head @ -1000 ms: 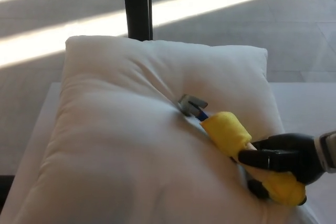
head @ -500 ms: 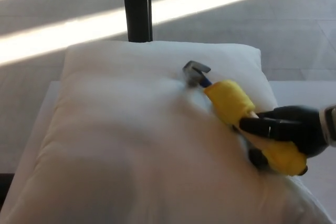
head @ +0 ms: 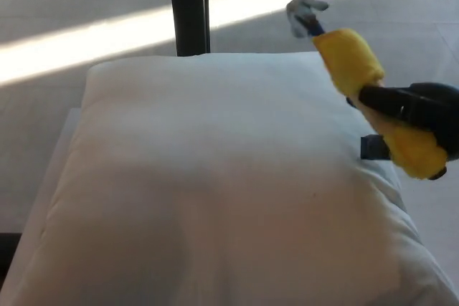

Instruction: A hammer is kept on the right hand side and a pillow is kept on the left hand side on the desk infront of the robot and the robot uses its right hand to pick up the hammer and makes a downward swinging motion to hit the pillow

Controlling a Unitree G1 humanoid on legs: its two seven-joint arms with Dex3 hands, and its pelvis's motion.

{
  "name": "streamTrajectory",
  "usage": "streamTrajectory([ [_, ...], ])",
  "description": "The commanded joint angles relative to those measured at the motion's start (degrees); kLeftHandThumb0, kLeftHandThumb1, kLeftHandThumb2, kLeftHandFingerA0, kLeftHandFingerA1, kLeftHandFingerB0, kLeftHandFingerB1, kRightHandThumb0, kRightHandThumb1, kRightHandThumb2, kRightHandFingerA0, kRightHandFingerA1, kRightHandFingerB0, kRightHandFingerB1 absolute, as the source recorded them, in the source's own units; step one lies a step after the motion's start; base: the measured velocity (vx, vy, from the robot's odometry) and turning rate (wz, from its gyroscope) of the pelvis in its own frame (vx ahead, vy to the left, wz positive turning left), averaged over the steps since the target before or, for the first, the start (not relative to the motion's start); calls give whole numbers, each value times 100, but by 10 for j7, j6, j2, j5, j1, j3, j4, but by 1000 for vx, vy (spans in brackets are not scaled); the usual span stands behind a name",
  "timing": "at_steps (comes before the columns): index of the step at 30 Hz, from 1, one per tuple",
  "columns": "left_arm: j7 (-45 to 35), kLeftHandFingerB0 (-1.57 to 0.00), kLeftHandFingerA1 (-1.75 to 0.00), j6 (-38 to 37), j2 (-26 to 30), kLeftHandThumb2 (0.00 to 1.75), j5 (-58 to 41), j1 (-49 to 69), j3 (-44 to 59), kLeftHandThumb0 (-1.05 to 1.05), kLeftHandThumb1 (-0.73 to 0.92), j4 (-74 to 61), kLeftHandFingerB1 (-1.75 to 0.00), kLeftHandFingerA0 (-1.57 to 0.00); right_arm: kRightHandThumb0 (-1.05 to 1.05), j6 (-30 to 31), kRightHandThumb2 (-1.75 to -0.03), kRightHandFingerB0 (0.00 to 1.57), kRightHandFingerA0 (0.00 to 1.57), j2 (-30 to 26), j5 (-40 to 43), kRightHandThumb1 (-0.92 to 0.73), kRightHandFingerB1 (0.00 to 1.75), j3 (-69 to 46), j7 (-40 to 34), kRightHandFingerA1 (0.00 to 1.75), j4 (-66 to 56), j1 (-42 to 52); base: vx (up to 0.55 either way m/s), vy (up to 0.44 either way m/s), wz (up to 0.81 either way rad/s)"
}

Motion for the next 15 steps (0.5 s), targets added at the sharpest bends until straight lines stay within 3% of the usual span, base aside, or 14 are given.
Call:
streamTrajectory([
  [1,-2,-48,-54,-9,12,63,-2,5,3,-68,78,-3,-43,-61,-37,-6,-96,70,103,-38,13,-72,167,-51,-6,175,26,-30,0,0,0],
  [2,0,-46,-52,-10,12,64,-1,4,3,-67,78,0,-42,-59,-32,-4,-105,68,107,-48,11,-69,172,-80,-36,175,37,-35,0,0,0],
  [4,0,-45,-51,-8,13,63,-1,3,3,-67,78,2,-41,-59,-33,-4,-105,65,105,-61,10,-73,175,-99,-43,175,48,-39,0,0,0],
  [5,-3,-47,-51,-5,12,63,-6,3,7,-66,78,0,-43,-57,-36,-11,-92,58,106,-71,0,-78,159,-108,-63,175,44,-33,0,0,0],
  [7,-4,-47,-52,-4,12,63,-6,2,8,-66,78,0,-42,-57,-35,-13,-91,60,104,-77,-11,-76,157,-130,-107,175,35,-26,0,0,0],
  [8,-6,-41,-64,-2,13,100,-6,3,7,-65,61,-4,-56,-52,-34,-17,-94,60,103,-85,-12,-80,174,-134,-106,175,32,-19,0,0,0],
  [9,-5,-48,-55,-3,12,63,-6,4,8,-68,77,-5,-43,-59,-33,-16,-101,58,102,-88,-17,-75,167,-142,-124,175,26,-14,0,0,0],
  [11,-5,-47,-53,-7,13,63,0,4,2,-69,78,-4,-41,-58,-30,-55,-113,65,101,-98,-39,-67,175,-120,-125,175,-6,18,0,0,0],
  [12,-4,-41,-64,-9,13,101,1,4,2,-71,62,-2,-55,-55,-30,-76,-109,66,100,-104,-56,-70,175,-112,-142,175,-25,39,0,0,0],
  [13,-5,-41,-64,-7,12,101,-3,4,5,-71,62,-3,-55,-55,-30,-88,-109,66,100,-104,-61,-70,175,-112,-152,175,-36,52,0,0,0],
  [14,-10,-47,-55,-6,19,63,-6,11,9,-69,78,-1,-42,-58,-29,-104,-110,66,100,-94,-71,-71,175,-107,-168,175,-33,58,0,0,0],
  [15,-10,-46,-54,-7,20,63,-5,12,8,-69,78,-2,-42,-58,-23,-157,-114,65,98,-98,-99,-70,175,-82,-178,175,-58,93,0,0,0],
])
